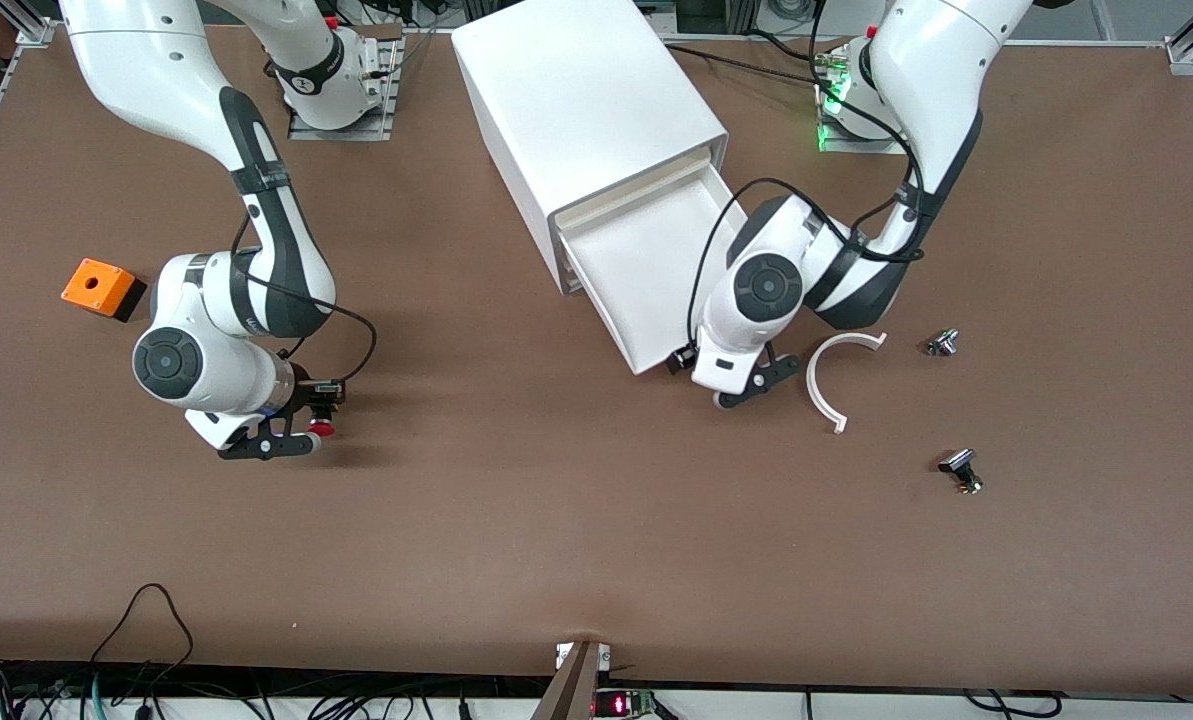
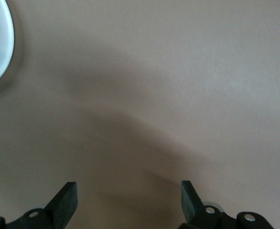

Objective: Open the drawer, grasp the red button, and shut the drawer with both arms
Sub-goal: 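Carry the red button away while the left gripper reaches the drawer, then place the red button while the left gripper pushes the drawer shut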

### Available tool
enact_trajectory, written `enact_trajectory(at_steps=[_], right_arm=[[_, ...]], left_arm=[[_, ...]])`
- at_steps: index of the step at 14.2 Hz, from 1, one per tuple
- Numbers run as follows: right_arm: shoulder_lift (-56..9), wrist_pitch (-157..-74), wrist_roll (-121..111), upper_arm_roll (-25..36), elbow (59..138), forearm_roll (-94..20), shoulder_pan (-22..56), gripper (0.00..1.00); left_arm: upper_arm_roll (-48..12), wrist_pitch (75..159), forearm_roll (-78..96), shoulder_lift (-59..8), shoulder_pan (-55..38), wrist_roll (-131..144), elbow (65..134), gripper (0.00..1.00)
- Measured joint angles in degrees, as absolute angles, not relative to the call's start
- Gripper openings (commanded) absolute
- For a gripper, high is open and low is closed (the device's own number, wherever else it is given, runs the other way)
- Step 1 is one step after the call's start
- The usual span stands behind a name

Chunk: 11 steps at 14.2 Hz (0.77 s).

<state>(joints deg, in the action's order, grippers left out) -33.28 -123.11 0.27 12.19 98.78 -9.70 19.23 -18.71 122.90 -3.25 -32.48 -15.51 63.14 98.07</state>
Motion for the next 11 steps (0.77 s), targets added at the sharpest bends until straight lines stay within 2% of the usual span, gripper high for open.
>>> enact_trajectory(at_steps=[3, 4, 5, 6, 7, 9, 11], right_arm=[[-33.5, -126.1, -1.7, 12.3, 102.3, -14.1, 16.8, 0.00], [-33.7, -126.4, -3.1, 12.3, 102.9, -15.5, 16.1, 0.04], [-33.9, -126.7, -3.6, 12.3, 103.2, -16.4, 15.7, 0.20], [-34.3, -126.9, -3.8, 12.3, 103.3, -17.0, 15.6, 0.48], [-34.7, -127.3, -3.8, 12.3, 103.4, -17.2, 15.6, 0.69], [-35.2, -127.7, -3.8, 12.3, 103.4, -17.4, 15.6, 0.99], [-35.0, -127.9, -3.8, 12.3, 103.2, -17.5, 15.6, 1.00]], left_arm=[[-22.2, 122.9, -3.2, -31.2, -15.6, 65.7, 100.3, 0.94], [-23.4, 122.9, -3.2, -31.1, -15.7, 66.6, 100.7, 0.94], [-24.3, 122.9, -3.2, -31.0, -15.8, 67.1, 101.0, 0.94], [-24.9, 122.9, -3.2, -31.0, -16.1, 67.6, 101.3, 0.94], [-25.5, 122.9, -3.2, -31.0, -16.4, 68.4, 101.8, 0.94], [-26.7, 122.9, -3.2, -31.0, -17.1, 69.5, 102.6, 0.94], [-28.2, 122.9, -3.2, -31.0, -17.2, 70.2, 103.0, 0.96]])
